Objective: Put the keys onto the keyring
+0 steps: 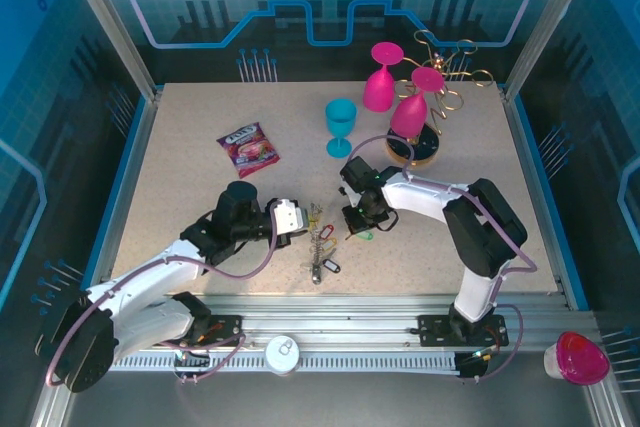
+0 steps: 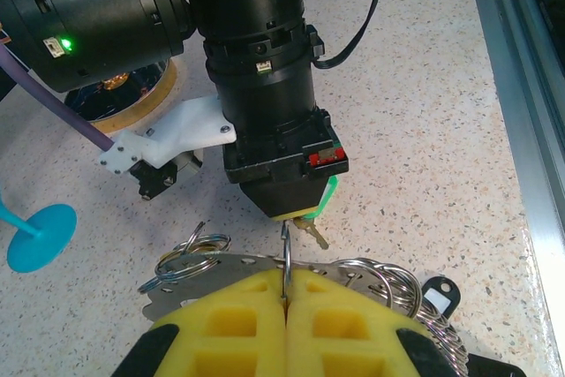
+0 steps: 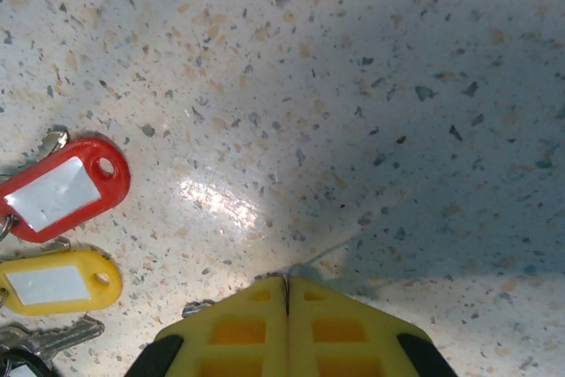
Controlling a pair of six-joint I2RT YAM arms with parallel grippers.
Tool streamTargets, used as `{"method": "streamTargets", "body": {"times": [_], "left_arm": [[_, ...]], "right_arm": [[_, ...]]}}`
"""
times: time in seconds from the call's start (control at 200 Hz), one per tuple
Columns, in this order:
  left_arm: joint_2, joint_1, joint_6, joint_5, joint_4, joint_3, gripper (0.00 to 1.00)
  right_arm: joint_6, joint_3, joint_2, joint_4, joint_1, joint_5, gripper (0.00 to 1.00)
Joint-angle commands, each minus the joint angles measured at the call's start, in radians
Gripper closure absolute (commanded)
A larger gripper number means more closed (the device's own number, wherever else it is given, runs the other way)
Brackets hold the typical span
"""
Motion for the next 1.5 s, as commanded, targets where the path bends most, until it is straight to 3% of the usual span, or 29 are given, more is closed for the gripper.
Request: {"method": "streamTargets", "body": {"times": [0.0,0.385,0.53,0.65,0.785,0.946,1.121,1.491], "left_arm": [[0.005,-0.005,0.009,0.013,0.021,0.005,1.0],[0.005,-0.005,0.012,0.01,0.016,0.006,1.0],[0.005,-0.005,0.012,0.008,0.015,0.007,1.0],[0.005,-0.005,0.014,0.006,0.013,0.008,1.0],[0.002,-0.003,0.009,0.002,0.015,0.011,1.0],[-0.014,-0.005,0.011,0.003,0.007,0.027,1.0],[-0.019,-0.004,0.038,-0.009,-0.012,0.049,1.0],[-0.031,-0.006,0.066,-0.044,-0.012,0.07,1.0]], "right_arm": [[-0.005,0.014,0.019,-0.018,0.001,-0.02,0.95],[-0.001,0.021,0.026,-0.025,0.001,-0.025,0.9],[-0.001,0.021,0.021,-0.023,-0.001,-0.029,1.0],[-0.001,0.017,-0.009,-0.023,-0.001,-0.028,1.0],[-0.036,-0.005,-0.127,-0.006,-0.001,-0.021,1.0],[-0.192,-0.075,-0.34,0.066,-0.002,-0.06,1.0],[-0.374,-0.115,-0.478,0.151,-0.012,-0.226,1.0],[-0.52,-0.086,-0.475,0.187,-0.044,-0.599,1.0]]}}
